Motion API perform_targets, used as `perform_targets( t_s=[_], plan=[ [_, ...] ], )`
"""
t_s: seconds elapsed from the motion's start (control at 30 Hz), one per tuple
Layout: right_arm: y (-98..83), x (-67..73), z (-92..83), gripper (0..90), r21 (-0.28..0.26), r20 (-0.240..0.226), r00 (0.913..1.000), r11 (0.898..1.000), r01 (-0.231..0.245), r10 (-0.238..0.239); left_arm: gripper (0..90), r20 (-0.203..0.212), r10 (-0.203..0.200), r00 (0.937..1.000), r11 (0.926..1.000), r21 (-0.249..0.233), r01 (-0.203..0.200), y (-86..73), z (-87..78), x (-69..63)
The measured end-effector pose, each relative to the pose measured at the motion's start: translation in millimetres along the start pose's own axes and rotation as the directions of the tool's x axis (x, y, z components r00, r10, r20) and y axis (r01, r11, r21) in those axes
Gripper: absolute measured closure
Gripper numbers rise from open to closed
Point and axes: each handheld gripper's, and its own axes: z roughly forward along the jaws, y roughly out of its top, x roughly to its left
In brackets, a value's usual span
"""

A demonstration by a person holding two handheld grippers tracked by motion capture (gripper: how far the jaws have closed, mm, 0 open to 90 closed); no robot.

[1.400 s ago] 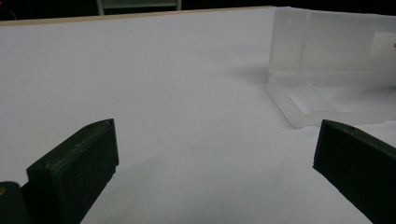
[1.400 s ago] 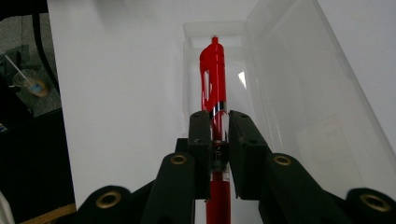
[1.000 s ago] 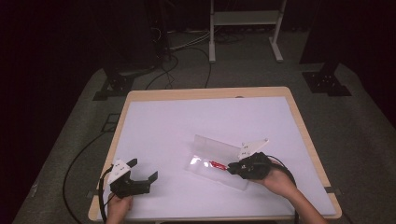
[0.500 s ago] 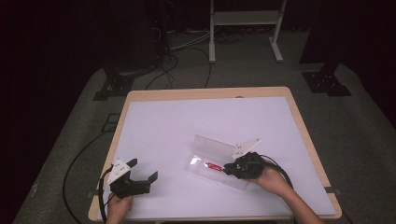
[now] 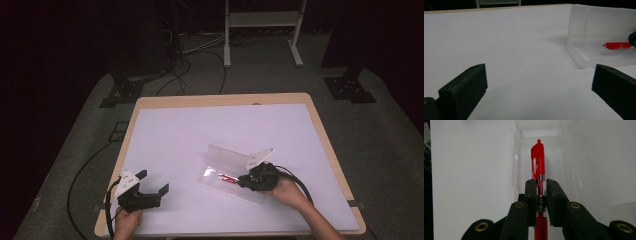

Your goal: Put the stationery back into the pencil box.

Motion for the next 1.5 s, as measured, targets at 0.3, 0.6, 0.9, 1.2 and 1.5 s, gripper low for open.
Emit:
perform_targets(
  t_s=[0.3, 0.6, 0.9, 1.2, 1.5],
  plan=[
    [-3.1, -1.1, 7.6, 78.7, 0.016, -0.007, 1.0000, 1.000, -0.002, 0.002, 0.0, 0.000, -0.003, 1.0000, 1.0000, 0.001, 0.003, 0.0, -0.4, 0.1],
    [-9.1, -4.1, 12.3, 78.6, 0.024, -0.011, 0.9999, 1.000, -0.012, 0.012, 0.0, -0.002, -0.002, 1.0000, 1.0000, 0.002, 0.002, 0.1, 0.1, 0.0],
    [-10.2, -5.7, 14.5, 78.2, 0.025, -0.016, 0.9997, 0.999, -0.020, 0.020, 0.0, -0.004, -0.008, 1.0000, 1.0000, 0.000, 0.008, -0.2, -0.7, -0.1],
    [-11.4, -7.0, 14.2, 76.7, 0.022, -0.026, 0.9992, 0.999, -0.031, 0.031, 0.0, -0.003, -0.006, 1.0000, 1.0000, 0.001, 0.006, 0.0, -0.1, -0.1],
    [-10.6, -6.4, 6.2, 70.0, -0.016, -0.029, 0.9990, 0.999, -0.033, 0.033, 0.0, 0.000, -0.006, 1.0000, 1.0000, 0.001, 0.006, -0.1, -0.1, -0.1]
  ],
)
